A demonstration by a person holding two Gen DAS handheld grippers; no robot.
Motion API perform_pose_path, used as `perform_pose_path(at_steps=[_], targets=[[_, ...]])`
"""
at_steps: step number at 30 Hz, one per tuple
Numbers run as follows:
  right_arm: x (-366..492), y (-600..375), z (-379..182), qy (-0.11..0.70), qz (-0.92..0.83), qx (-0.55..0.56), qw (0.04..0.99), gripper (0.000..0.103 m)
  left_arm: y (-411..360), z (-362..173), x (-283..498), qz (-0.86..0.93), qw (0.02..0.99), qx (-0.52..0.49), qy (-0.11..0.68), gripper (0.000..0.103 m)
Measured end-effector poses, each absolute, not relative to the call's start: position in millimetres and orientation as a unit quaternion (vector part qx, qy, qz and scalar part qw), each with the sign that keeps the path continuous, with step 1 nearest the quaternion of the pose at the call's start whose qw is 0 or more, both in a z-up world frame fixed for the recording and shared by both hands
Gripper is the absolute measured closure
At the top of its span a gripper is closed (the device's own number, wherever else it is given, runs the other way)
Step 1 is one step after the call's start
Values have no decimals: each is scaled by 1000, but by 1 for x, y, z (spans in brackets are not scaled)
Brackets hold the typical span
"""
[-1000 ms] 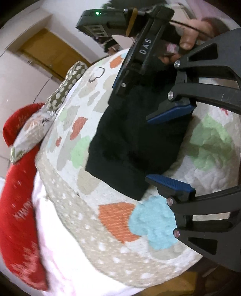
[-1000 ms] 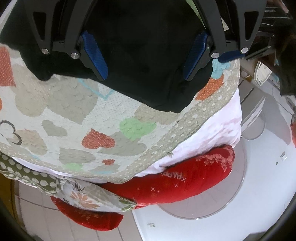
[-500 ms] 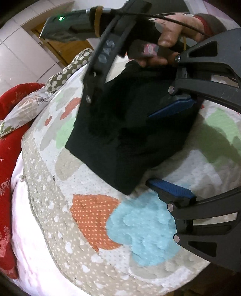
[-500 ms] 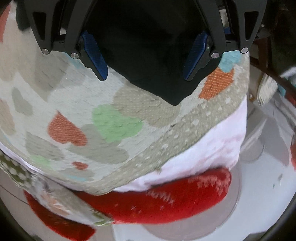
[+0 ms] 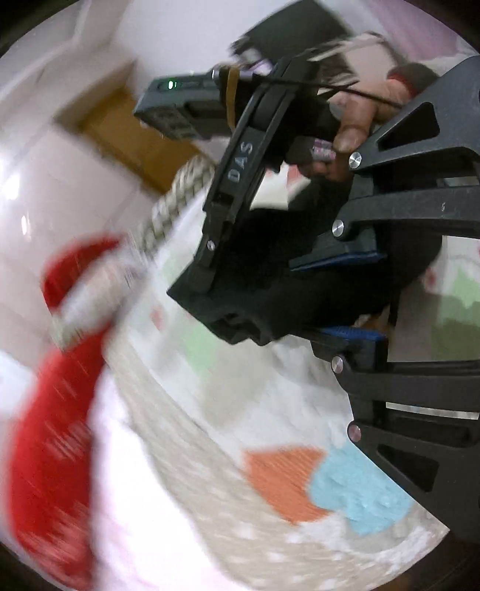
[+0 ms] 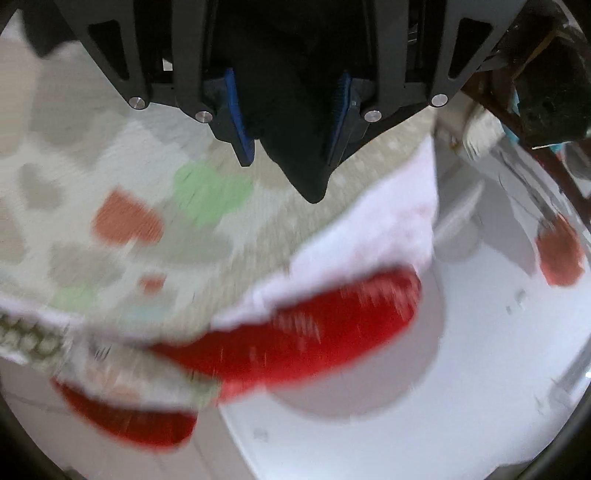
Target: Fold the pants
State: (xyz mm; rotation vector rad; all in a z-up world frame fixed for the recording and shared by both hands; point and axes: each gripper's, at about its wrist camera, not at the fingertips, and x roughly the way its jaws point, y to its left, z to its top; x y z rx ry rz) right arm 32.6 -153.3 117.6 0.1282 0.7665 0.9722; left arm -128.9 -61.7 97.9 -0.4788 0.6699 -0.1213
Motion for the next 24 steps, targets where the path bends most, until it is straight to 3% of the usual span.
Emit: perform_pose_path(at_steps=[4, 7, 10, 15, 20, 24], targets=[[11, -239, 151, 308, 406, 100, 855, 65, -132, 131, -135, -165, 924, -173, 298, 78], [-1, -302, 148, 302, 322, 124, 889, 65, -188, 121, -129, -239, 905, -143, 322, 78], [-17, -353, 131, 321, 231, 128, 909, 40, -232, 98, -119, -298, 874, -126, 362, 78], [-40, -412, 95, 379, 180, 187, 888, 34, -260, 75, -110, -317, 845, -82, 423, 76], [-53, -439, 77, 394, 193, 261, 860, 27, -222, 114, -125, -360, 850, -101, 370, 35], [-56, -437, 64, 381, 234, 340, 827, 16, -205, 122, -129, -341, 865, -91, 358, 35]])
